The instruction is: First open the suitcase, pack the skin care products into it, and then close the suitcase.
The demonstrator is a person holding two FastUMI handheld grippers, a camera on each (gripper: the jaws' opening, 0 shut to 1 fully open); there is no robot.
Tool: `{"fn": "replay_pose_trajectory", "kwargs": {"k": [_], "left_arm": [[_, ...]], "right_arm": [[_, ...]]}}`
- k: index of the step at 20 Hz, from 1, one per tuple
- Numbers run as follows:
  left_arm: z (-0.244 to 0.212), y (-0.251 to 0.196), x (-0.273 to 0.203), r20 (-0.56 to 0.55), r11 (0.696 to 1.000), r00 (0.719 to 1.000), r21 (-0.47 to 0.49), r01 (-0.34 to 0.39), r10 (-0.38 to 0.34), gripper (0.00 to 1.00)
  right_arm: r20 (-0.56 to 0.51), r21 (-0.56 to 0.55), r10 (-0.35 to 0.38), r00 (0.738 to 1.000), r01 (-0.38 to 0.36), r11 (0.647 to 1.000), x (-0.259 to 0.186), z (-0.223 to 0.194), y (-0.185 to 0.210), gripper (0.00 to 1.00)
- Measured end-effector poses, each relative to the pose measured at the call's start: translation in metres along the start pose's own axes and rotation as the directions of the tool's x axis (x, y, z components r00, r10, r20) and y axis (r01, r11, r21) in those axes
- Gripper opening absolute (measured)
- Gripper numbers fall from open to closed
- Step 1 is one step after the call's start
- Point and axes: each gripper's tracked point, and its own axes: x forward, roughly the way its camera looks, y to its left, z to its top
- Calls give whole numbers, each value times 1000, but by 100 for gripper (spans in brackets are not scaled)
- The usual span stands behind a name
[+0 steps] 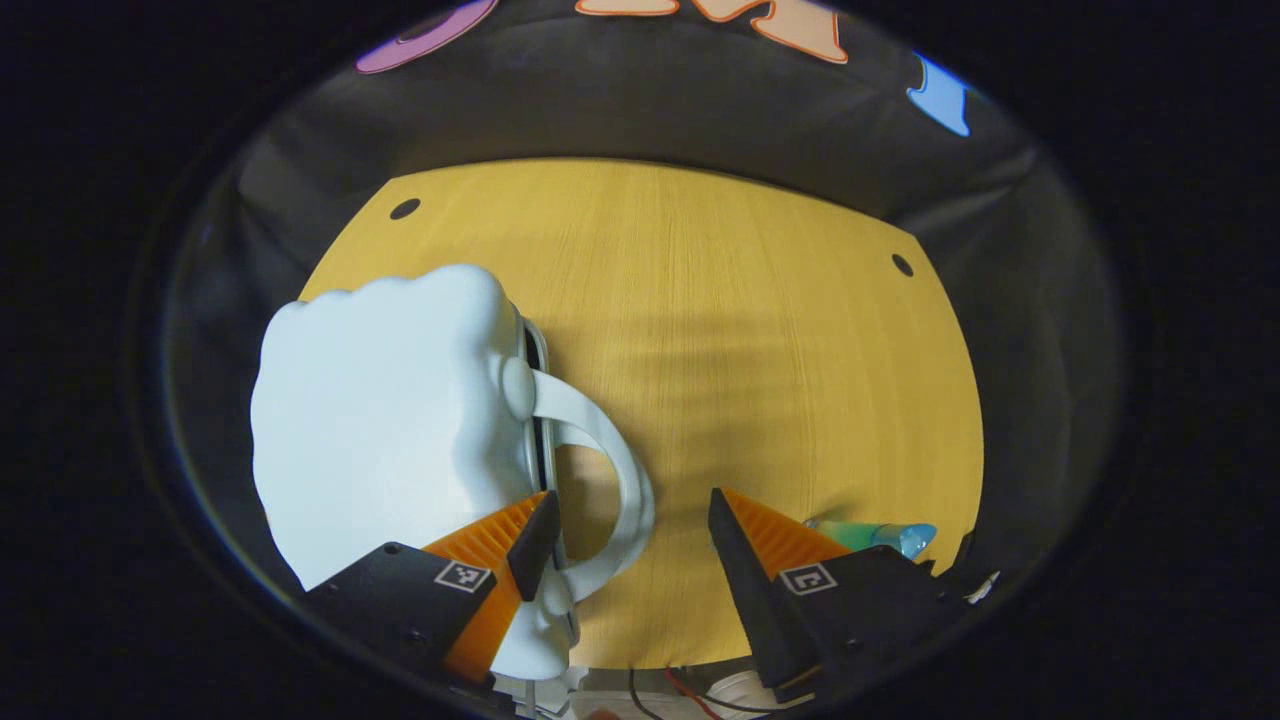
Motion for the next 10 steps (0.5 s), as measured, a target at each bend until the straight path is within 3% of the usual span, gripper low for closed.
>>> {"fn": "replay_pose_trajectory", "kwargs": {"k": [3,4,5,10], "left_arm": [[-1,5,16,-69,999,997,16,-43,44,86],[-1,6,20,-88,998,995,21,-53,55,79],[-2,6,24,-103,998,993,26,-60,63,79],[-7,10,42,-168,996,982,44,-80,87,59]], "right_arm": [[-7,-6,-12,1000,12,1000,1,-2,-8,98],[-10,-7,-19,1000,19,1000,1,-3,-11,98],[-11,-6,-27,1000,27,1000,0,-2,-15,95],[-12,30,-56,998,56,998,4,-2,-30,98]]}}
